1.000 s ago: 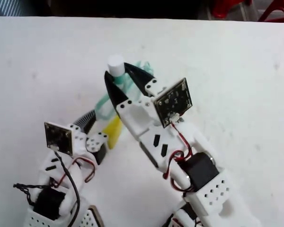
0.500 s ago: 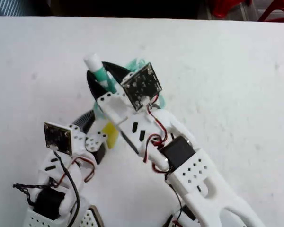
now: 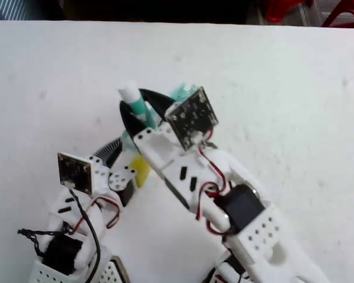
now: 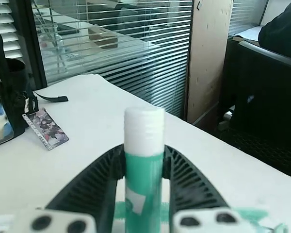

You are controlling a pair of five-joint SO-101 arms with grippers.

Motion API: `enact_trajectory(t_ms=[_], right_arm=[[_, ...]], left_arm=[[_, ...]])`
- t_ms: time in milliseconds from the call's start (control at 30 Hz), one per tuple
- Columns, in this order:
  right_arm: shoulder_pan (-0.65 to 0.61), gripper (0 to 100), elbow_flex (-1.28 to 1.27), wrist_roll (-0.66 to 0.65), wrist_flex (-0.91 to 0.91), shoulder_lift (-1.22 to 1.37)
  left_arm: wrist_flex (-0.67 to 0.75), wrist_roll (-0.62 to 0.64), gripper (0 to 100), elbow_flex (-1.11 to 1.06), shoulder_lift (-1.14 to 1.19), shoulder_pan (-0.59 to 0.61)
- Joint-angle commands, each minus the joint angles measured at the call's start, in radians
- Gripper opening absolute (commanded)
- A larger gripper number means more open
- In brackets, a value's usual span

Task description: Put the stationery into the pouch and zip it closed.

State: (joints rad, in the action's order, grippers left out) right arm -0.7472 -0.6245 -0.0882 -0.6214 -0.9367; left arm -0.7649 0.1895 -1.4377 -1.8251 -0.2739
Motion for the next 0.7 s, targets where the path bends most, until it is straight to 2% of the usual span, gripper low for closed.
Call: enact_trajectory(t_ms=[0,200,367,467,667], right_arm=[[-0.007,1.7,0.006,0.003,-0.093,-0.067],[-0.005,1.7,-0.009,0.002,-0.122,-0.085],[-0.007,1.7,-0.071,-0.091,-0.041,-0.047],[-0.007,2.9,-0.061,-0.083,-0.033,-0.016],[-0.007,24.0,0.002,-0.080,-0.090,-0.005]], left_arm=[[0.002,0.015,21,0.054,0.004,0.015],[0.000,0.015,21,0.054,0.004,0.015],[0.000,0.015,21,0.052,0.004,0.015],[0.000,0.015,21,0.052,0.004,0.015],[0.000,0.015,21,0.052,0.004,0.013]])
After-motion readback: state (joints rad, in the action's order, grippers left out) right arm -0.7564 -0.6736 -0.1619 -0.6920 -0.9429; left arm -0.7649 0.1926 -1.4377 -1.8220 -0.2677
